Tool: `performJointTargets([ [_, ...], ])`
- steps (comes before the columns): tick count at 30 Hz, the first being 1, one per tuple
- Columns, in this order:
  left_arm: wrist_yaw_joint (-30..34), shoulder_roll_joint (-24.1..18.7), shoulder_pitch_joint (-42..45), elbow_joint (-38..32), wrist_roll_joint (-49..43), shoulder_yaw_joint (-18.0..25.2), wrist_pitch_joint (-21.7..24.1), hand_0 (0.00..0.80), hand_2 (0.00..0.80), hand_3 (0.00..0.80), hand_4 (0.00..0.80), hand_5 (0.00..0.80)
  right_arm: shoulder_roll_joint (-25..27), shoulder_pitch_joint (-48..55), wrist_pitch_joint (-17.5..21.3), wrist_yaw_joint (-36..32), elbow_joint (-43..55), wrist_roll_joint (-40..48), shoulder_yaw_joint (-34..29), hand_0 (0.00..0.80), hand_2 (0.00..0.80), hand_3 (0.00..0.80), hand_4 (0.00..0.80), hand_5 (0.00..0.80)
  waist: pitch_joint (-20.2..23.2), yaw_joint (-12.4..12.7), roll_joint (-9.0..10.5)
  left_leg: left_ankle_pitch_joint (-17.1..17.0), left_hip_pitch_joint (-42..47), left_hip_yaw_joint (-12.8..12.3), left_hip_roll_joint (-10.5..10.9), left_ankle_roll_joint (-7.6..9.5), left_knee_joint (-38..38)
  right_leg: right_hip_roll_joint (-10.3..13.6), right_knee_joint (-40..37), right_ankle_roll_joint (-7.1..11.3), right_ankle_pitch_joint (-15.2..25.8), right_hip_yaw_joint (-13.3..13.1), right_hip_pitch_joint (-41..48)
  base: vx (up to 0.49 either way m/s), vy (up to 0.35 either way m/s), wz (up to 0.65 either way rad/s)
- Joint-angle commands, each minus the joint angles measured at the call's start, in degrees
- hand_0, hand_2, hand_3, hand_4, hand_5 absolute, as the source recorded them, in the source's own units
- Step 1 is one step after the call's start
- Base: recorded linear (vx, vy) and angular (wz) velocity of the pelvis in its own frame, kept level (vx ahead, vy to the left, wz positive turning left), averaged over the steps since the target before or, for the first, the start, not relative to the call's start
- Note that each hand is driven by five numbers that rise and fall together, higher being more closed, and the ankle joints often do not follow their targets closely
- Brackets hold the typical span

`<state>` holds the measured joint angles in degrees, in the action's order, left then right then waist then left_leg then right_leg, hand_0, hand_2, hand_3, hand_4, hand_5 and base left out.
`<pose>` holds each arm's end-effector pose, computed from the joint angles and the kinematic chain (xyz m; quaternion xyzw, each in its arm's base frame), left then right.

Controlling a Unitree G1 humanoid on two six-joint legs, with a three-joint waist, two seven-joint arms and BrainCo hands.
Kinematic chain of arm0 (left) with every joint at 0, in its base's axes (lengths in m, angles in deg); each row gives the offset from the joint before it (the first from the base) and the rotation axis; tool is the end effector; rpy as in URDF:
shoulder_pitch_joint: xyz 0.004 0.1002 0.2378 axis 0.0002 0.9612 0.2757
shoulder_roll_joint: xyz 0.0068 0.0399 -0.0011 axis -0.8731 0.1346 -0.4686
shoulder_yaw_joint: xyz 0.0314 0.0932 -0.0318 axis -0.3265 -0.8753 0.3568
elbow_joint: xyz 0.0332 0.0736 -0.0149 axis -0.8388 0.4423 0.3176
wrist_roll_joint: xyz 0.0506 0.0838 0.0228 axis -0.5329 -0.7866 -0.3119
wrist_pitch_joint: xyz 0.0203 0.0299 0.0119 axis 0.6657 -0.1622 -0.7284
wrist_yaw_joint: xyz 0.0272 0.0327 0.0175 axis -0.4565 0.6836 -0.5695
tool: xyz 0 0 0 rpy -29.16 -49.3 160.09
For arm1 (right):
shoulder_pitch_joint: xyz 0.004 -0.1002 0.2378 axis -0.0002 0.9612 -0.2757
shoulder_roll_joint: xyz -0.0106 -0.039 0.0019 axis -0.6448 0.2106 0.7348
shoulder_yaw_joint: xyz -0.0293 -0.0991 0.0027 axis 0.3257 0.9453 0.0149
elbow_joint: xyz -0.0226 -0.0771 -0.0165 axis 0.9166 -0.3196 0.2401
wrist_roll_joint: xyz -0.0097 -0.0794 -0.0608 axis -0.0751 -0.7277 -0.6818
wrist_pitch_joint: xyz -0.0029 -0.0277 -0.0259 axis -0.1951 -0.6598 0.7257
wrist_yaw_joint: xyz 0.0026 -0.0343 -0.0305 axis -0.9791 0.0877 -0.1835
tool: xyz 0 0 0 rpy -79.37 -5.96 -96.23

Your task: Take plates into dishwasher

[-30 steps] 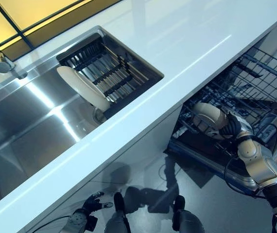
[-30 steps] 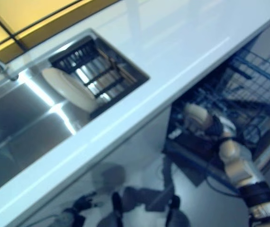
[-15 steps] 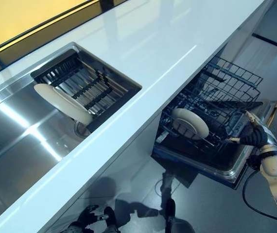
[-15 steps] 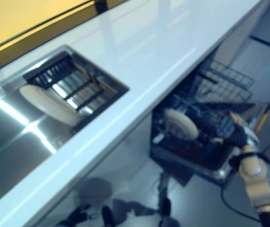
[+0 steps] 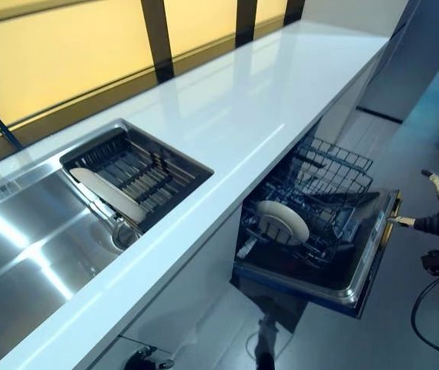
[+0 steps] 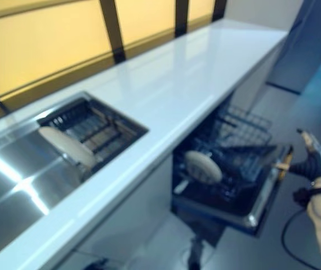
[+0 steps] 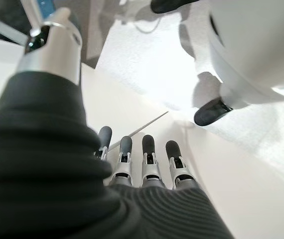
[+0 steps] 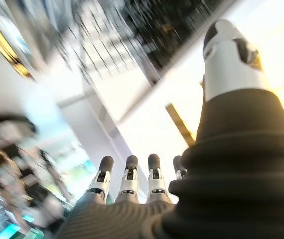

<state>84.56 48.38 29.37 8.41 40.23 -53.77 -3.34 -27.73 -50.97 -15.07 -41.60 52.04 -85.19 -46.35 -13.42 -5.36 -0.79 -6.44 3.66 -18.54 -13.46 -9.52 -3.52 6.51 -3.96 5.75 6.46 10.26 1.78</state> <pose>0.1098 0.2158 -0.0996 0.1042 0.4612 0.0029 0.8811 0.1962 -0.3256 0.1848 -0.4863 -0.0895 -0.2058 0.8445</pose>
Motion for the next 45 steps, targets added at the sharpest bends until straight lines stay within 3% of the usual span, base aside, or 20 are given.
performJointTargets([
  [1, -3.26, -2.36, -2.48, 4.04, 0.11, 3.6, 3.5, 0.0, 0.0, 0.0, 0.0, 0.0, 5.59, -4.71, 6.1, 2.32, 5.25, 1.05, -3.62, 0.0, 0.0, 0.0, 0.0, 0.0, 3.09, 1.73, 3.64, -0.3, -2.34, 1.13, 0.55, 0.23, 1.2, 0.1, 2.79, 0.84, -6.02, 2.45, 3.89, 0.093, 0.102, 0.13],
  [5, -3.3, -2.28, -0.64, 5.97, -0.49, 5.68, 4.48, 0.0, 0.0, 0.0, 0.0, 0.0, 8.56, -6.45, 9.72, 1.51, 6.92, -0.47, -4.83, 0.0, 0.0, 0.0, 0.0, 0.0, 4.65, 3.17, 3.84, 0.43, -1.53, 0.88, 1.72, 0.75, 1.18, 0.21, 2.71, 0.62, -6.58, 4.44, 5.37, 0.139, 0.134, 0.23],
  [9, -1.83, -3.19, -0.13, 7.26, -2.79, 7.01, 4.44, 0.0, 0.0, 0.0, 0.0, 0.0, 10.33, -4.96, 11.83, 1.09, 7.88, -1.58, -7.74, 0.0, 0.0, 0.0, 0.0, 0.0, 5.21, 3.83, 4.44, 1.89, -2.69, -4.05, 2.59, 1.96, 4.68, 2.07, 3.54, 1.1, -7.02, 8.49, 7.16, 0.112, 0.135, 0.59],
  [12, -1.97, -4.13, 1.19, 8.78, -3.27, 8.65, 4.12, 0.0, 0.0, 0.0, 0.0, 0.0, 10.76, -4.99, 14.2, 1.42, 8.1, -2.78, -7.29, 0.0, 0.0, 0.0, 0.0, 0.0, 5.27, 5.52, 5.11, 3.63, -2.66, -2.23, 4.98, 3.77, 5.29, 3.89, 4.51, 2.6, -6.78, 9.16, 7.74, 0.176, 0.19, 1.0],
  [17, -2.53, -5.44, 2.43, 9.07, -2.21, 11.94, 2.87, 0.0, 0.0, 0.0, 0.0, 0.0, 11.96, -9.76, 14.88, 0.17, 8.68, -5.9, -3.28, 0.0, 0.0, 0.0, 0.0, 0.0, 6.17, 7.83, 5.48, 5.84, -1.31, -0.42, 6.98, 5.78, 5.58, 6.67, 7.67, 4.42, -6.69, 9.72, 7.85, 0.164, 0.152, 0.31],
  [25, -3.03, -6.4, 1.54, 7.31, -1.16, 12.72, 0.91, 0.0, 0.0, 0.0, 0.0, 0.0, 14.97, -22.58, 13.74, -0.52, 5.54, -10.33, 6.43, 0.0, 0.0, 0.0, 0.0, 0.0, 7.55, 11.16, 6.48, 8.08, -2.27, 2.67, 9.66, 8.43, 6.83, 11.19, 14.82, 5.72, -0.01, 9.49, 5.85, 0.113, 0.14, 0.17],
  [28, -2.8, -6.2, 1.0, 6.77, -1.66, 11.88, 0.68, 0.0, 0.0, 0.0, 0.0, 0.0, 16.35, -25.36, 14.34, -1.19, 4.37, -10.95, 8.85, 0.0, 0.0, 0.0, 0.0, 0.0, 8.11, 12.03, 6.79, 7.93, -2.55, 4.33, 11.04, 9.56, 5.68, 12.75, 18.72, 6.17, 3.37, 8.43, 5.52, 0.081, 0.152, 0.24],
  [31, -2.61, -6.2, 0.57, 6.53, -2.54, 11.09, 0.48, 0.0, 0.0, 0.0, 0.0, 0.0, 17.54, -26.04, 15.49, -1.16, 3.12, -11.66, 10.08, 0.0, 0.0, 0.0, 0.0, 0.0, 8.51, 12.55, 6.58, 8.04, -2.87, 6.52, 12.07, 10.79, 5.29, 13.58, 25.29, 6.37, 6.35, 5.41, 4.82, 0.059, 0.139, 0.52],
  [34, -3.37, -6.71, 0.22, 6.24, -2.41, 10.16, 0.19, 0.0, 0.0, 0.0, 0.0, 0.0, 18.67, -27.12, 16.13, -0.74, 1.99, -12.59, 12.3, 0.0, 0.0, 0.0, 0.0, 0.0, 8.33, 11.84, 5.62, 8.25, -2.18, 9.97, 12.26, 11.58, 4.57, 11.93, 32.14, 5.89, 7.48, -0.13, 0.15, 0.107, 0.077, 0.49],
  [36, -3.49, -7.3, 0.1, 6.08, -1.71, 10.03, 0.06, 0.0, 0.0, 0.0, 0.0, 0.0, 19.72, -29.57, 16.06, -1.39, 0.68, -12.48, 14.46, 0.0, 0.0, 0.0, 0.0, 0.0, 8.08, 10.51, 5.68, 8.07, -1.24, 12.81, 12.47, 11.18, 3.48, 8.5, 28.2, 4.76, 5.23, -2.33, -4.05, 0.152, -0.049, 0.79],
  [38, -3.48, -7.6, -0.03, 5.87, -1.86, 10.11, -0.18, 0.0, 0.0, 0.0, 0.0, 0.0, 20.33, -31.13, 16.38, -1.24, -0.28, -12.26, 15.82, 0.0, 0.0, 0.0, 0.0, 0.0, 7.83, 9.86, 5.92, 8.24, -0.64, 14.08, 12.58, 10.83, 3.12, 7.15, 25.41, 4.32, 3.58, -2.63, -5.07, 0.172, -0.131, 0.56],
  [39, -3.52, -7.82, -0.23, 5.78, -2.24, 10.22, -0.17, 0.0, 0.0, 0.0, 0.0, 0.0, 21.89, -32.22, 17.58, -0.97, -1.7, -10.84, 16.8, 0.0, 0.0, 0.0, 0.0, 0.0, 7.46, 8.29, 7.05, 8.96, 0.53, 16.37, 13.55, 10.44, 2.63, 3.8, 17.81, 4.37, 1.87, -4.29, -7.26, 0.245, -0.199, 0.39],
  [41, -3.87, -7.72, -0.29, 5.35, -2.26, 10.16, -0.2, 0.0, 0.0, 0.0, 0.0, 0.0, 22.57, -32.13, 19.84, 0.21, -2.8, -11.48, 17.28, 0.0, 0.0, 0.0, 0.0, 0.0, 6.94, 6.2, 7.5, 10.29, 2.24, 19.56, 14.35, 10.36, 1.96, 0.49, 11.8, 4.59, 1.59, -6.43, -9.24, 0.243, -0.162, 0.57],
  [42, -4.13, -7.75, -0.39, 4.89, -1.95, 10.08, -0.26, 0.0, 0.0, 0.0, 0.0, 0.0, 22.42, -31.84, 21.21, 1.05, -3.05, -12.63, 17.32, 0.0, 0.0, 0.0, 0.0, 0.0, 6.47, 5.51, 7.6, 10.87, 2.99, 20.61, 14.72, 10.51, 1.65, -0.27, 11.53, 4.96, 2.85, -6.52, -11.19, 0.179, -0.114, 1.07],
  [45, -3.94, -8.12, -0.42, 3.93, -1.37, 10.15, -0.67, 0.0, 0.0, 0.0, 0.0, 0.0, 21.92, -31.38, 22.78, 1.75, -3.78, -13.61, 16.96, 0.0, 0.0, 0.0, 0.0, 0.0, 6.49, 7.03, 7.54, 9.33, 1.78, 22.39, 14.43, 9.85, 1.27, -1.16, 8.83, 3.37, -0.88, -5.89, -6.61, -0.001, -0.134, 1.05],
])
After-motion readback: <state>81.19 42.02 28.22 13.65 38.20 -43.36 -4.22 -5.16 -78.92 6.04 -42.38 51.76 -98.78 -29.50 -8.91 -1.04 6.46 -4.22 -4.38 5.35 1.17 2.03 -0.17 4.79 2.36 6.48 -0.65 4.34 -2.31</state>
